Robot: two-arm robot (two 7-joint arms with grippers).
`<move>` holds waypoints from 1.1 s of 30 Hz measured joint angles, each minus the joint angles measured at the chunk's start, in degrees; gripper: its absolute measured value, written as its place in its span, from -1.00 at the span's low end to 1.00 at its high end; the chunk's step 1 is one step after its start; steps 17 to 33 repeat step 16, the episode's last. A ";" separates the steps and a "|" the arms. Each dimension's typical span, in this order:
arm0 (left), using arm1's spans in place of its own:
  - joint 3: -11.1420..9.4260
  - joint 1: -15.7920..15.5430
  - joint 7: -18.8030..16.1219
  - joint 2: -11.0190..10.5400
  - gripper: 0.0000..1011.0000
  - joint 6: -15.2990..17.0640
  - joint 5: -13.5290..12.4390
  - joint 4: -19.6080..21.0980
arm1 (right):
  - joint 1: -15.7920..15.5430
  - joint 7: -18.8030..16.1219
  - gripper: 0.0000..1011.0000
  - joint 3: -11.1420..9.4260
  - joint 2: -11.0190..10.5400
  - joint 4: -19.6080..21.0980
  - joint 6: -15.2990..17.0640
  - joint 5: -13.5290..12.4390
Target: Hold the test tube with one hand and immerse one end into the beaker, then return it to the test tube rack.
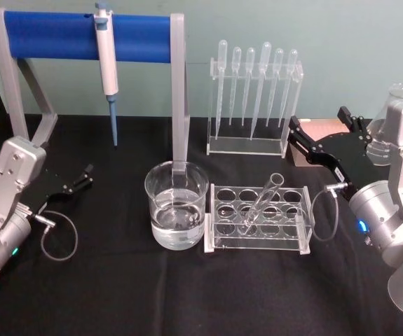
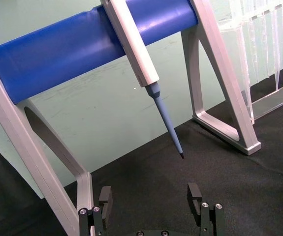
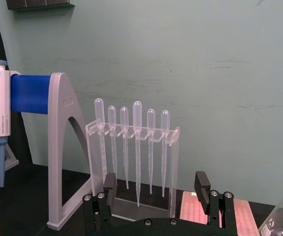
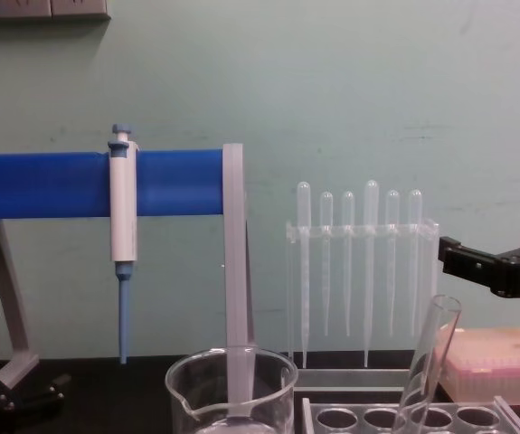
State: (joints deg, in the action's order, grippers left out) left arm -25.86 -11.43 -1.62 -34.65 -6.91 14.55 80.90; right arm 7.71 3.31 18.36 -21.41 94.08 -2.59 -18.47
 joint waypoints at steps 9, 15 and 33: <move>0.00 0.00 0.00 0.00 0.98 0.00 0.00 0.00 | 0.04 0.08 0.98 0.05 -0.03 0.04 0.03 -0.12; 0.00 0.00 0.00 0.00 0.98 0.00 0.00 0.00 | 0.05 0.12 0.98 0.05 -0.02 0.05 0.06 -0.15; 0.00 0.00 0.00 0.00 0.98 0.00 0.00 0.00 | 0.05 0.12 0.98 0.05 -0.03 0.06 0.06 -0.16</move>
